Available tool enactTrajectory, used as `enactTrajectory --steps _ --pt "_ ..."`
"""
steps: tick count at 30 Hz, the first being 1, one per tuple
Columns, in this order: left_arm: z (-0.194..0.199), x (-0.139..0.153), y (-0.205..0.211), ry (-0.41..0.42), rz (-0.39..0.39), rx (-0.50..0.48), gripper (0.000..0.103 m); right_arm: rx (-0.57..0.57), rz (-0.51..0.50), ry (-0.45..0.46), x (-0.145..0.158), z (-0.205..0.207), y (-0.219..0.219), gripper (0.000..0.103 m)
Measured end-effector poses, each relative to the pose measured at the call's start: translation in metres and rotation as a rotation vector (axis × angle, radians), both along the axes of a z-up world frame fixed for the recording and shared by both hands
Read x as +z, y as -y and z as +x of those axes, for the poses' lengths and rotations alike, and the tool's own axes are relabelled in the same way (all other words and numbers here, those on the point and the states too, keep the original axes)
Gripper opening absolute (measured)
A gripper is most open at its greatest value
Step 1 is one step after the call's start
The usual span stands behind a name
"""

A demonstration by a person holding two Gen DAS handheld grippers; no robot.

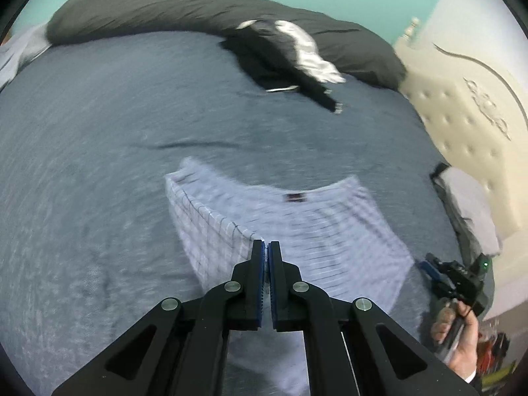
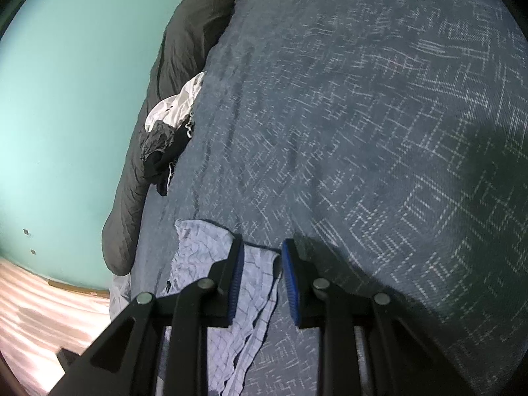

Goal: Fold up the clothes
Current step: 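Lift the waistband with the left gripper and fold it over onto the leg hems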

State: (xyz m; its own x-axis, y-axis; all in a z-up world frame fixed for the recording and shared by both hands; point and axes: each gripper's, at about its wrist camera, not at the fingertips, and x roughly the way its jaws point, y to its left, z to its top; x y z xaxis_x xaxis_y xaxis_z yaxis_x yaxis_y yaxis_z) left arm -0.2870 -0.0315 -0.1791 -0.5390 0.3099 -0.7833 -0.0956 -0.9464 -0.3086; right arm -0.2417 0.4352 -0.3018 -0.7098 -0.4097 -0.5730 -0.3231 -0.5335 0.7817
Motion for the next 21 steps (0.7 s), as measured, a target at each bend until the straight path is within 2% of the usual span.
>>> enactTrajectory --steps 6,10,16,21 --pt "-0.016 0.018 -0.089 -0.015 -0.005 -0.136 0.003 0.007 -0.015 -0.011 0.002 0.001 -0.004 0.023" --pt "-0.018 0.017 -0.152 -0.006 0.004 -0.238 0.003 0.003 -0.035 -0.012 0.002 0.003 -0.01 0.024" --pt "-0.021 -0.025 -0.222 0.072 -0.009 -0.331 0.003 -0.007 -0.05 -0.014 0.003 0.008 -0.021 0.024" --pt "-0.023 -0.062 -0.239 0.135 -0.013 -0.336 0.003 0.003 -0.065 -0.004 0.0 0.009 -0.023 0.024"
